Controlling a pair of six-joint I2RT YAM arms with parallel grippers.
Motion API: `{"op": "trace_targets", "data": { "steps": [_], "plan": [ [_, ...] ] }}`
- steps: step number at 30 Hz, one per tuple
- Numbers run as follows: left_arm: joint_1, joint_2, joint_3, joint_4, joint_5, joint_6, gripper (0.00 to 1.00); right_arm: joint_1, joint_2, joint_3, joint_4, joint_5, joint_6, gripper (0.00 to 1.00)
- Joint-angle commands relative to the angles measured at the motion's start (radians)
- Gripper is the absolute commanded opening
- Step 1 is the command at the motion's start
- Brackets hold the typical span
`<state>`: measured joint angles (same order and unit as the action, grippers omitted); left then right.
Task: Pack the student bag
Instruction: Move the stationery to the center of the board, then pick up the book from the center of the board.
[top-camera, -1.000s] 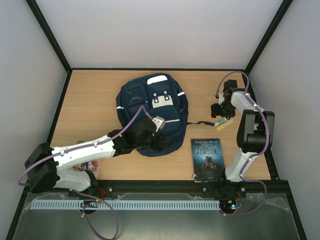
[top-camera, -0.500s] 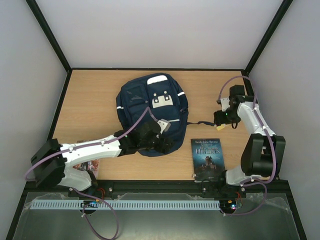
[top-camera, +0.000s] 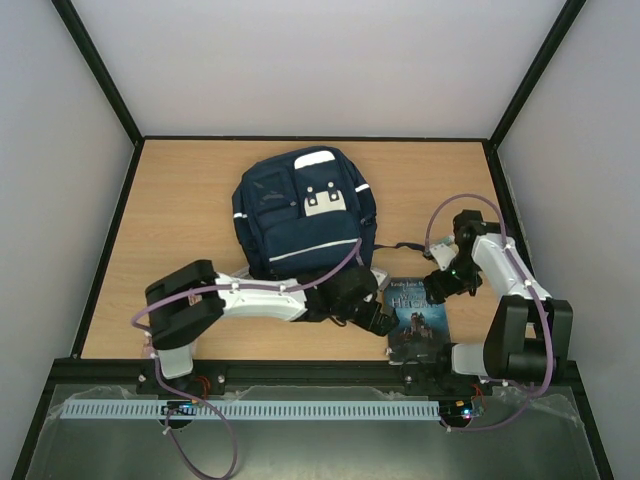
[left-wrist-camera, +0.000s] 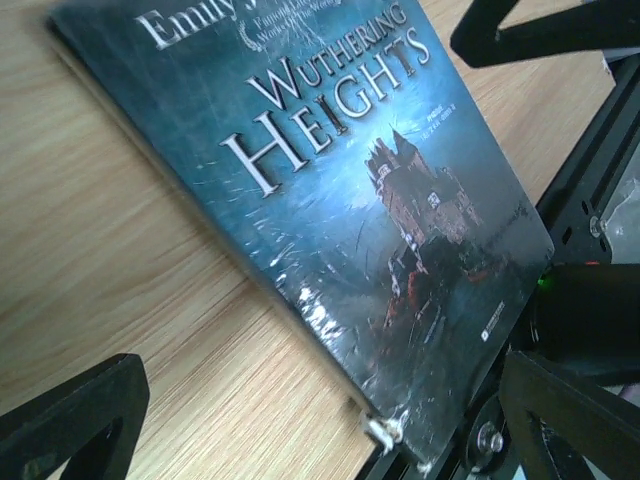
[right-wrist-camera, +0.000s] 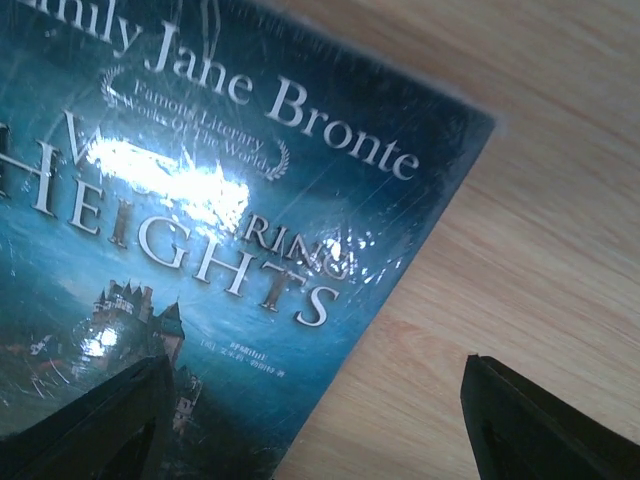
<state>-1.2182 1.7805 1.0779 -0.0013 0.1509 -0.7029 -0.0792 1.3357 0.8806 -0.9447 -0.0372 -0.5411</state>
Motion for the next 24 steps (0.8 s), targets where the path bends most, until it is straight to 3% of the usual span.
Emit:
{"op": "trace_targets", "data": {
  "steps": [1,12,19,24],
  "plan": [
    [-0.011,0.086,0.035,0.099,0.053,-0.161,0.99,-0.004,-0.011,-0.051,-0.059,0.01,-0.043,0.79],
    [-0.022,0.18,0.024,0.217,0.06,-0.424,0.99,-0.053,0.049,-0.113,0.011,-0.057,-0.071,0.78],
    [-0.02,0.198,-0.015,0.27,0.048,-0.532,0.99,-0.146,0.161,-0.112,0.001,-0.17,-0.146,0.71],
    [-0.004,0.246,-0.043,0.345,0.114,-0.587,0.99,-0.172,0.241,-0.12,-0.005,-0.261,-0.181,0.64]
  ]
}}
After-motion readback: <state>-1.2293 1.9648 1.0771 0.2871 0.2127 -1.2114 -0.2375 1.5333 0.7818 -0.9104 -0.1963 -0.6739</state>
